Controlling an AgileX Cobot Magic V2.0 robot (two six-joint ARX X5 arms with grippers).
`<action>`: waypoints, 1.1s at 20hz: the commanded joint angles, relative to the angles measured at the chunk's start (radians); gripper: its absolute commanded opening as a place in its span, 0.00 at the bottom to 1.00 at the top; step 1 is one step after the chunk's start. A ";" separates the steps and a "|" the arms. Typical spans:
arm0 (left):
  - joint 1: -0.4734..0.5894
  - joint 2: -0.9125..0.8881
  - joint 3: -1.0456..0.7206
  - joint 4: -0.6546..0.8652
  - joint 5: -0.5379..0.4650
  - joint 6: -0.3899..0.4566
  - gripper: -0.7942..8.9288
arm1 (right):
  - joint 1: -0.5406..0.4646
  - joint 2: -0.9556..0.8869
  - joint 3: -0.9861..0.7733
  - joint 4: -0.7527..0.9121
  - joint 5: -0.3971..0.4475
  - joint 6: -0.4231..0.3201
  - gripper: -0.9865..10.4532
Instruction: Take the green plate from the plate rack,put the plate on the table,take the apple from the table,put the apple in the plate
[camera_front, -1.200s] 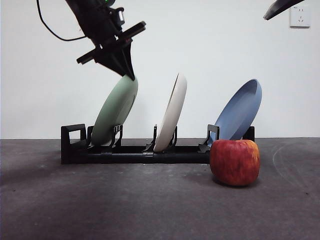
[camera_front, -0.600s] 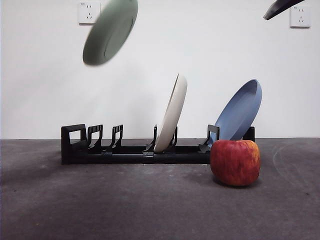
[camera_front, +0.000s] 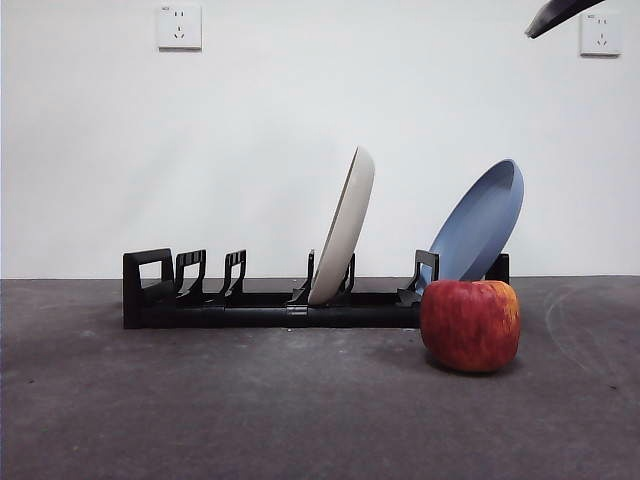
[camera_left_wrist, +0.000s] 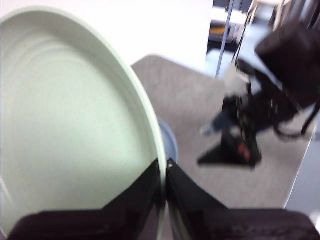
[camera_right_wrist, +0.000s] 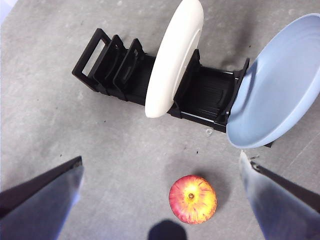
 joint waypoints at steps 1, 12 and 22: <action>-0.075 -0.120 -0.288 -0.006 -0.086 0.021 0.07 | 0.000 0.000 0.005 0.005 0.001 -0.001 0.74; -0.230 -0.375 -1.344 0.354 -0.274 -0.214 0.07 | 0.000 0.000 0.005 0.006 0.019 -0.005 0.74; -0.198 -0.063 -1.489 0.783 -0.273 -0.207 0.07 | 0.000 0.000 0.005 -0.018 0.038 -0.005 0.74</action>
